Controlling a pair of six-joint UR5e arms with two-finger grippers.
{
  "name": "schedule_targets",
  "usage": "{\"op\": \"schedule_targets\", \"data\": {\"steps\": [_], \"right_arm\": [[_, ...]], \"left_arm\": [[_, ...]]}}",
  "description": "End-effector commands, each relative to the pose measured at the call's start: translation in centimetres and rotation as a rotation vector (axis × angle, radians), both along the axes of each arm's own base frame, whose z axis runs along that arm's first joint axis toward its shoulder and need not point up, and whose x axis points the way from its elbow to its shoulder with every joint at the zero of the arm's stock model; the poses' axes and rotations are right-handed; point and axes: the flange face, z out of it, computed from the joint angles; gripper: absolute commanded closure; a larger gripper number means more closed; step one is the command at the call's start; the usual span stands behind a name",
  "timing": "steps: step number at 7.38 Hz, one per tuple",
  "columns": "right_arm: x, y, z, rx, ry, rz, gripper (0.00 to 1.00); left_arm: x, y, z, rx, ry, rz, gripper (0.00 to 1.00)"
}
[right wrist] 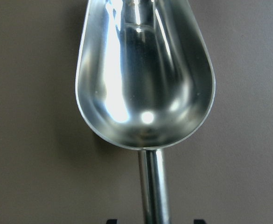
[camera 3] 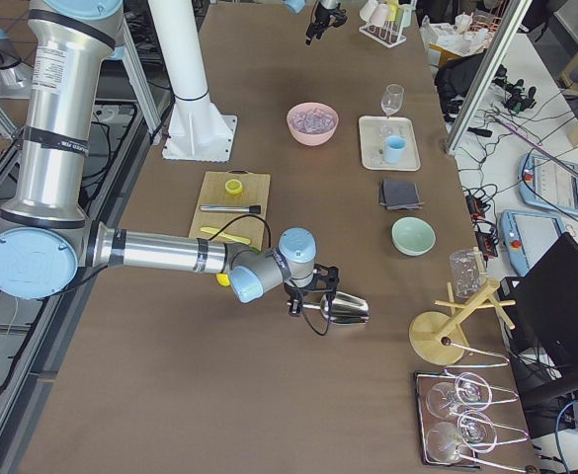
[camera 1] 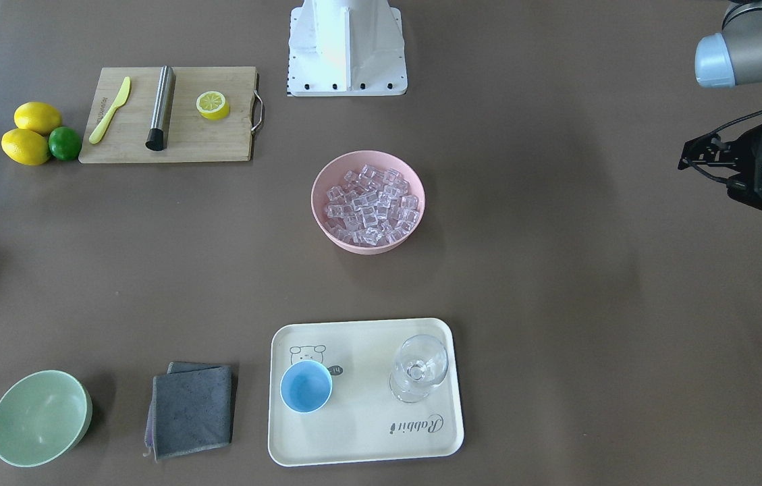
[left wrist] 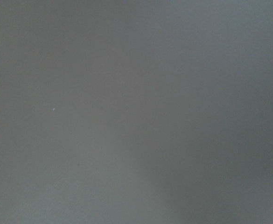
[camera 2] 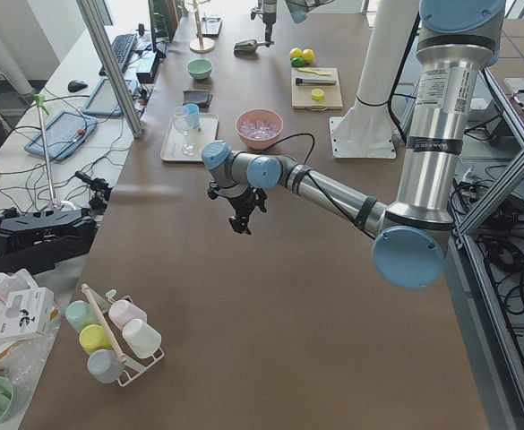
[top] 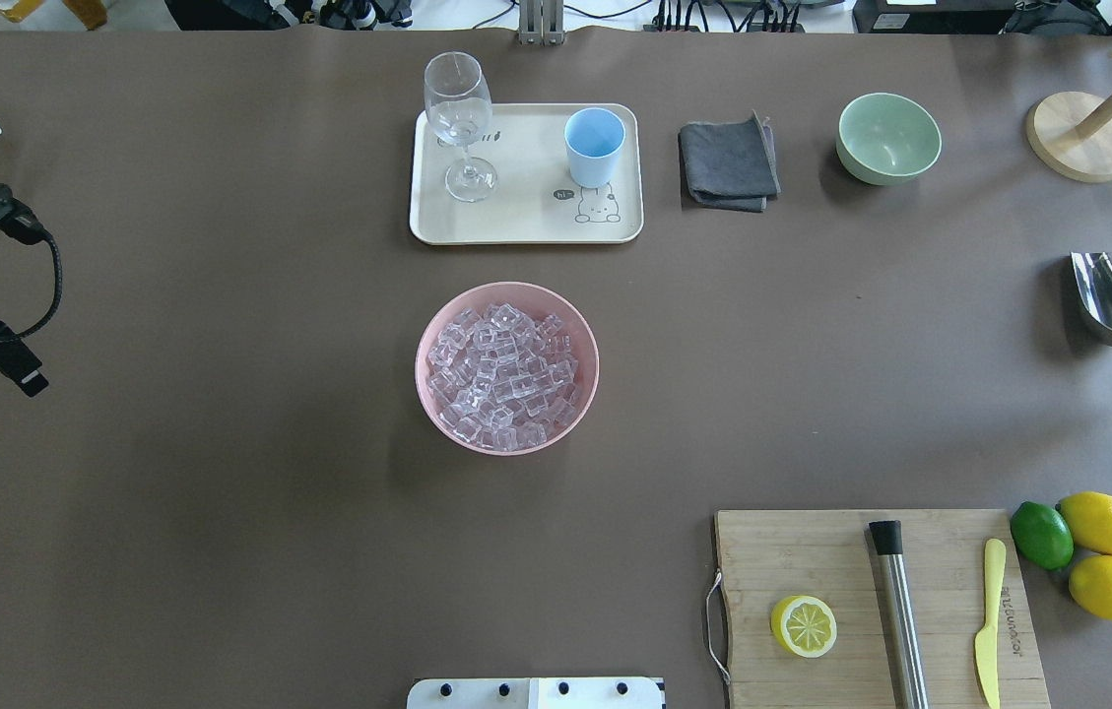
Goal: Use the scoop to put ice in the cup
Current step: 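Grasp and lift the steel scoop with the right gripper while the left reaches out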
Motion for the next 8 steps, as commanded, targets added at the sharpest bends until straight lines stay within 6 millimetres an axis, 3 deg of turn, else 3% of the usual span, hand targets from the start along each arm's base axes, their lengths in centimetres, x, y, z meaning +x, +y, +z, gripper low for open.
{"op": "schedule_targets", "data": {"steps": [1, 2, 3, 4, 5, 7, 8], "right_arm": [[-0.1, 0.3, 0.3, -0.008, 0.001, -0.009, 0.94], [-0.1, 0.3, 0.2, -0.005, 0.0, -0.01, 1.0], [-0.1, 0.3, -0.4, 0.004, -0.004, -0.01, 1.0], [-0.1, 0.4, -1.4, 0.024, -0.012, -0.013, 1.0], [0.1, 0.5, -3.0, 0.119, -0.019, -0.082, 1.0], [0.5, 0.2, -9.8, 0.268, 0.011, -0.253, 1.0], [2.0, 0.0, -12.1, 0.364, 0.03, -0.346, 1.0]], "left_arm": [[4.8, 1.2, -4.8, 0.198, 0.063, 0.084, 0.02], [8.7, 2.4, -6.7, 0.292, 0.024, 0.143, 0.02], [10.7, 2.3, -8.9, 0.363, 0.022, 0.157, 0.02], [12.4, 3.5, -10.4, 0.432, 0.079, 0.183, 0.02], [14.6, 4.5, -11.0, 0.505, 0.151, 0.212, 0.01], [14.8, 5.3, -12.7, 0.555, 0.211, 0.217, 0.01], [14.3, 5.8, -13.7, 0.572, 0.226, 0.214, 0.01]]}}
